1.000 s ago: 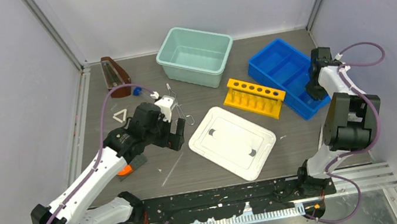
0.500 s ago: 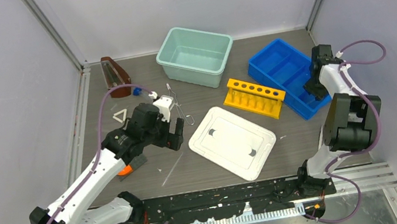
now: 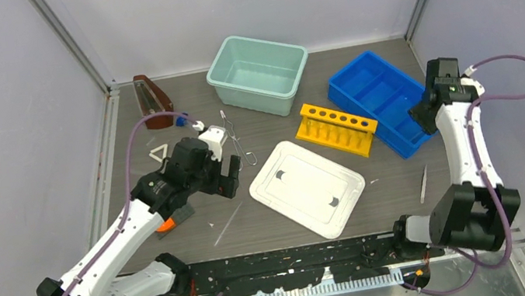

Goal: Organize the chemistry lab equipment

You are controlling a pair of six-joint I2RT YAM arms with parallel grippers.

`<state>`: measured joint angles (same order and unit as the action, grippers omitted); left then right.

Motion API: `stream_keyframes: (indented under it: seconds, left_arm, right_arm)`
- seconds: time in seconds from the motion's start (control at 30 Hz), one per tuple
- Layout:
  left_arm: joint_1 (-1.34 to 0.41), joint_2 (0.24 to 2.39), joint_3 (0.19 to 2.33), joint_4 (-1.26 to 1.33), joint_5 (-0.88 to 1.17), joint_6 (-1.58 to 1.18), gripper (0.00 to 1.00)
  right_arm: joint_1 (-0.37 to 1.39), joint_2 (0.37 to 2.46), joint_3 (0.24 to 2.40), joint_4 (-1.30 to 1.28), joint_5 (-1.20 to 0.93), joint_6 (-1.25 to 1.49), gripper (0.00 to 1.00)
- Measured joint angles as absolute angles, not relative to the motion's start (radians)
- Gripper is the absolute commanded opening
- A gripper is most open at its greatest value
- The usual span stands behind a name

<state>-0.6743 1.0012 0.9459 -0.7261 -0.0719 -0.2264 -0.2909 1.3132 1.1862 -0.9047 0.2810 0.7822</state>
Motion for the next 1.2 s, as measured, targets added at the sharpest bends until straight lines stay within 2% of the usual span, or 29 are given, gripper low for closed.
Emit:
stream_keyframes:
  seconds: [0.27, 0.6, 0.8, 1.0, 1.2]
  left_arm:
    - [-0.674, 0.983, 0.946, -0.727, -0.069, -0.226, 1.0]
    - [-0.674, 0.968, 0.946, -0.726, -0.043, -0.227, 1.0]
    - [-0.674, 0.968, 0.946, -0.726, -0.032, -0.228, 1.0]
    - [-0.674, 0.968, 0.946, -0.725, -0.025, -0.228, 1.0]
    - [-0.674, 0.974, 0.946, -0.725, -0.025, -0.228, 1.0]
  right_arm:
    - [-0.291, 1.094, 1.05, -0.978, 0.264, 0.799, 0.39]
    - [-0.29, 0.939, 0.818, -0.95, 0.36, 0.802, 0.45]
    - [-0.29, 0.947, 0.758, -0.938, 0.432, 0.852, 0.54]
    - [-0.291, 1.044, 0.724, -0.903, 0.502, 0.955, 0.62]
    - [-0.311, 1.093, 0.672, -0.841, 0.516, 0.989, 0.64]
